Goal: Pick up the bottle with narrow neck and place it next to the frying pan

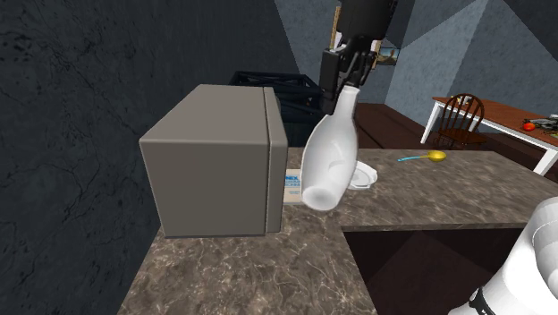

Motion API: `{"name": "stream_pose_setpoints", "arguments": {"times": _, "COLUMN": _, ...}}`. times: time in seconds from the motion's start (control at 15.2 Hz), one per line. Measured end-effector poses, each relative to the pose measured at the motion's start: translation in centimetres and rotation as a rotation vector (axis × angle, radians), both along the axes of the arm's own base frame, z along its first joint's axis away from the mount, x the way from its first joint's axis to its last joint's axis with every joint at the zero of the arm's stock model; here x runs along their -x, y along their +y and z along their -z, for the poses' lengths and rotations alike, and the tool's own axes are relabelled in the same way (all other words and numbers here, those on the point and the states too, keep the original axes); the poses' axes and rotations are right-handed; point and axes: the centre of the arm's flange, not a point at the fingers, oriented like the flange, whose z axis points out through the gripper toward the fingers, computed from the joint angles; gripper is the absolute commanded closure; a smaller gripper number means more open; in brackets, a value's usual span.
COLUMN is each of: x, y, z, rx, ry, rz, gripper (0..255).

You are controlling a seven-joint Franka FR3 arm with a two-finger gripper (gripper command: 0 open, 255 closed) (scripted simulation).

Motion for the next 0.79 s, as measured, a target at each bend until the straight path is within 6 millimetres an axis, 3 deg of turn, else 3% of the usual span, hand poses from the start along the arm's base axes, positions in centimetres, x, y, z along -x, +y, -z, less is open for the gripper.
{"name": "stream_pose_setpoints", "arguments": {"times": 0.79, "x": 0.0, "y": 0.0, "z": -6.4, "rx": 0.0, "ry": 0.0, "rz": 0.0, "gripper": 255}}
